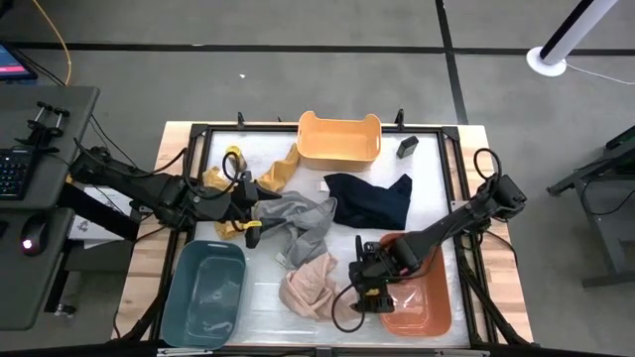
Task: Sort spices by type
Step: Put the bottom yellow seasoning bottle into the yellow bin
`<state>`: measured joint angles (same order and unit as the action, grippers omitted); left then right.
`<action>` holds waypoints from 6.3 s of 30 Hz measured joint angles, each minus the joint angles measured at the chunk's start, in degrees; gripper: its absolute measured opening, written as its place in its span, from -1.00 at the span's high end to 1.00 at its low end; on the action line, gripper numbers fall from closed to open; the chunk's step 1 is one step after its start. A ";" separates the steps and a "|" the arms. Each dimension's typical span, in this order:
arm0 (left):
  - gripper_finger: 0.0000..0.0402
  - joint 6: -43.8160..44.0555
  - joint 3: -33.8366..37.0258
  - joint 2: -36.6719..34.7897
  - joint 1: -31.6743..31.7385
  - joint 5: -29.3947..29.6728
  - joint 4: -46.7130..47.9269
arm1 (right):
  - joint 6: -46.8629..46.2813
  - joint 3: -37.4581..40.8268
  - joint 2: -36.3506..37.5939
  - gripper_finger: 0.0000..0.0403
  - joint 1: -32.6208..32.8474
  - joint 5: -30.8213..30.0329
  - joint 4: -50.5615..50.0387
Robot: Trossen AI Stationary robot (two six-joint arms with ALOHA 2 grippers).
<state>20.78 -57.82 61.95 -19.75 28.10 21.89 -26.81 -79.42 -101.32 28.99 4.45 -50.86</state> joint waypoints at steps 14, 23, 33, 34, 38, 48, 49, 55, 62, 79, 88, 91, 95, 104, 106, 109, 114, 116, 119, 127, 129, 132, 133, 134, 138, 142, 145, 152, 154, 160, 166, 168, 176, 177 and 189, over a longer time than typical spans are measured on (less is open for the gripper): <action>-0.48 0.08 -0.02 0.00 0.00 0.02 0.34 | 2.28 0.04 0.00 -0.55 0.04 -0.94 -1.52; -0.48 0.06 -0.02 0.00 0.00 0.02 0.96 | 2.89 0.07 0.00 -0.55 0.04 -3.61 -1.54; -0.48 -0.92 -0.02 0.00 0.00 0.49 0.98 | 3.32 0.09 0.00 -0.55 -0.55 -8.73 -2.04; -0.48 -0.96 -0.02 0.00 0.00 0.63 1.00 | 2.77 0.09 0.00 -0.55 -0.90 -9.40 -2.04; -0.48 -0.94 -0.02 0.00 0.00 0.81 1.00 | 2.37 0.09 0.00 -0.55 -1.96 -9.94 -2.11; -0.48 -0.92 -0.02 0.00 -0.02 0.83 1.00 | 0.09 0.09 -0.12 -0.55 -2.41 -6.01 -5.65; -0.48 -0.92 -0.02 0.00 0.00 0.83 1.00 | -0.15 0.09 -0.15 -0.55 -2.60 -6.01 -5.61; -0.48 -0.92 -0.02 0.00 -0.02 0.83 1.03 | -0.30 0.09 -1.43 -0.55 -2.78 -5.92 -2.69; -0.48 -0.96 -0.02 0.02 -0.02 0.85 1.03 | -0.31 0.09 -3.47 -0.50 -2.78 -5.74 -2.53; -0.48 -6.00 -0.02 0.01 0.41 6.66 0.40 | 6.04 -10.51 -3.23 -0.06 -4.04 -11.67 -14.77; -0.48 -6.46 -0.02 -0.85 5.33 6.77 -1.13 | 10.39 -28.76 -2.95 -0.06 -15.36 -30.66 -28.97; -0.48 -6.45 -0.02 -0.85 6.52 4.90 -2.09 | 11.79 -30.07 -2.72 -0.06 -23.07 -31.81 -30.41; -0.48 -5.73 -0.02 -0.90 7.06 2.20 -2.51 | 18.48 -28.01 -1.69 -0.06 -34.56 -30.54 -27.87; -0.48 -2.92 -0.02 -0.85 6.64 3.77 -2.07 | 22.65 -26.58 -0.43 -0.06 -59.15 -17.59 -17.40; -0.48 -2.95 -0.02 -0.83 7.58 5.94 -2.06 | 21.44 -26.60 -1.50 -0.06 -62.81 -14.06 -17.19; -0.48 -2.44 -0.02 -0.83 10.11 8.13 -2.71 | 20.79 -26.58 -4.02 -0.06 -66.40 -9.69 -17.26; -0.48 1.92 -0.02 -0.81 16.22 8.65 -6.25 | 24.49 -26.58 -8.83 -0.06 -67.65 -6.07 -17.21; -0.48 3.45 -0.02 -0.81 18.42 8.64 -7.45 | 25.88 -26.58 -10.70 -0.06 -67.57 -5.91 -17.27; -0.48 3.16 -0.02 -0.79 20.90 8.48 -8.63 | 25.64 -26.58 -13.00 -0.06 -67.10 -5.76 -18.45; -0.48 -3.13 -0.02 -0.79 26.79 0.72 -8.21 | 21.49 -26.58 -16.83 -0.06 -66.43 -7.38 -15.33; -0.48 -4.52 -0.02 -0.79 27.68 -2.37 -8.09 | 20.21 -26.58 -17.24 -0.06 -66.45 -7.57 -15.73; -0.48 -6.94 -0.02 -0.79 28.82 -5.89 -8.04 | 18.84 -26.58 -17.16 -0.07 -66.45 -7.64 -16.74; -0.48 -7.70 -0.02 -0.79 29.20 -6.76 -8.02 | 18.56 -26.58 -17.14 -0.10 -66.45 -7.65 -16.70; -0.48 -8.31 -0.02 -0.79 29.53 -7.39 -8.02 | 17.85 -26.58 -17.14 -0.13 -66.43 -7.67 -16.89; -0.48 -9.71 -0.02 -0.79 30.85 -9.97 -8.02 | 16.31 -26.58 -17.16 -0.24 -66.34 -7.62 -17.60; -0.48 -9.92 -0.02 -0.79 31.83 -12.07 -8.00 | 16.60 -26.58 -17.16 -0.26 -66.00 -7.35 -18.01; -0.48 -9.30 -0.02 -0.79 32.17 -12.16 -8.00 | 18.26 -26.58 -17.16 -0.27 -65.69 -7.37 -18.47; -0.48 -8.88 -0.02 -0.79 32.54 -12.13 -8.02 | 20.33 -26.58 -17.16 -0.28 -65.70 -7.25 -20.70; -0.48 -8.86 -0.02 -0.79 32.54 -12.15 -8.00 | 21.64 -26.58 -17.16 -0.28 -65.72 -7.54 -21.27; -0.48 -7.39 -0.02 -0.79 32.54 -12.13 -8.00 | 23.09 -26.58 -17.16 -0.29 -65.71 -8.89 -21.18; -0.48 -7.41 -0.02 -0.79 32.54 -12.12 -8.00 | 26.17 -26.58 -17.16 -0.29 -65.72 -8.92 -21.73; -0.48 -7.41 -0.02 -0.79 32.52 -12.11 -8.00 | 27.72 -26.58 -17.16 -0.29 -65.70 -8.94 -22.24; -0.48 -7.46 -0.02 -0.79 32.54 -12.09 -8.00 | 40.47 -26.58 -17.15 -0.29 -65.40 -13.32 -24.44; -0.48 -7.46 -0.02 -0.79 32.54 -12.09 -8.00 | 42.78 -26.58 -17.14 -0.29 -65.30 -14.16 -24.64; -0.48 -7.50 -0.02 -0.79 32.52 -12.07 -7.96 | 62.85 -26.58 -17.14 -0.29 -63.13 -14.50 -24.82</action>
<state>13.28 -57.84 61.17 12.78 16.03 13.93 36.03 -106.00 -118.45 -34.14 -10.06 -75.68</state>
